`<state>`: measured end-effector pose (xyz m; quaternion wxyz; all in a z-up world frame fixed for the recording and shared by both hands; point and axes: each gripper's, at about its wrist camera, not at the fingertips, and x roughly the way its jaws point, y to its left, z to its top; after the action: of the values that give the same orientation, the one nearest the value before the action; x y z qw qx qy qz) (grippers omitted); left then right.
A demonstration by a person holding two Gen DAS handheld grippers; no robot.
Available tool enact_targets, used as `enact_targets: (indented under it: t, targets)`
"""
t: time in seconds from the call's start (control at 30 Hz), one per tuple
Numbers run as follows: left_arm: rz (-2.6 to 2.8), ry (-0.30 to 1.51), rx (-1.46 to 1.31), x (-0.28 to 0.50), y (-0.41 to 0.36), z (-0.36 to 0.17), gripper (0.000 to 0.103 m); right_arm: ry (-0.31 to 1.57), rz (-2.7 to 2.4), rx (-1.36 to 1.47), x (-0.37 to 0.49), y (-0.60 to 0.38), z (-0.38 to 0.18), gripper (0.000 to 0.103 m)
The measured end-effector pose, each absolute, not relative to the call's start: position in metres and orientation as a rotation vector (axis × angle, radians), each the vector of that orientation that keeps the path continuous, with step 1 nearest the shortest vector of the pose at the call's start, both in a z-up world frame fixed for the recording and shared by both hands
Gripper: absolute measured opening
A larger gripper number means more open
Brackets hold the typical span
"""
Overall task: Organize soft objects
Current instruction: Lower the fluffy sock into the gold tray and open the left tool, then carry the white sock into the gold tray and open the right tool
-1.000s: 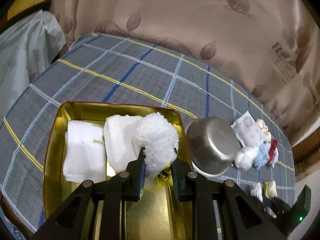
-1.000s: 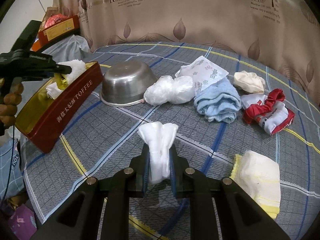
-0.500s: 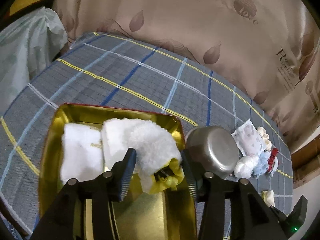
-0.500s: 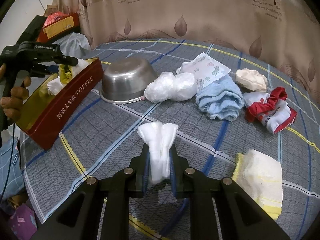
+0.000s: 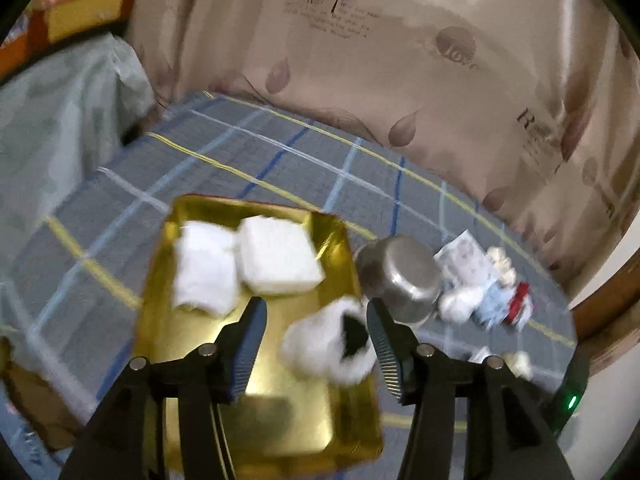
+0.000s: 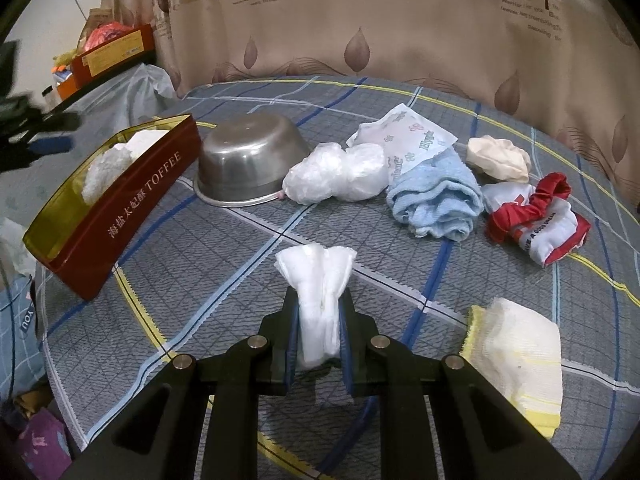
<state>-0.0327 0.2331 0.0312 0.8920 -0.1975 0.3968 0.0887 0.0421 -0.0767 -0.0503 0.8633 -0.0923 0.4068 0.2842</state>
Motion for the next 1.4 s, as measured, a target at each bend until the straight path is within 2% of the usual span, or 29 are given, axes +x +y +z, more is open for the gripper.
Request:
enact_targets:
  t: [0.33, 0.57, 0.77, 1.13, 1.4]
  targets:
    - [0.410, 0.714, -0.215, -0.148, 0.188, 0.037, 0.053, 0.847, 0.597, -0.196, 0.041, -0.077, -0.049, 0.016]
    - [0.511, 0.693, -0.160, -0.175, 0.192, 0.028, 0.053, 0.866, 0.619, -0.231, 0.034, -0.067, -0.044, 0.016]
    - [0.542, 0.704, -0.185, -0.177, 0.204, 0.023, 0.053, 0.839, 0.680, -0.197, 0.020, -0.049, -0.015, 0.016]
    - [0.629, 0.654, -0.244, -0.189, 0.225, 0.033, 0.053, 0.794, 0.952, -0.257, -0.017, 0.074, 0.040, 0.016]
    - [0.674, 0.625, -0.223, -0.192, 0.234, 0.037, 0.053, 0.916, 1.030, -0.398, -0.016, 0.178, 0.012, 0.016]
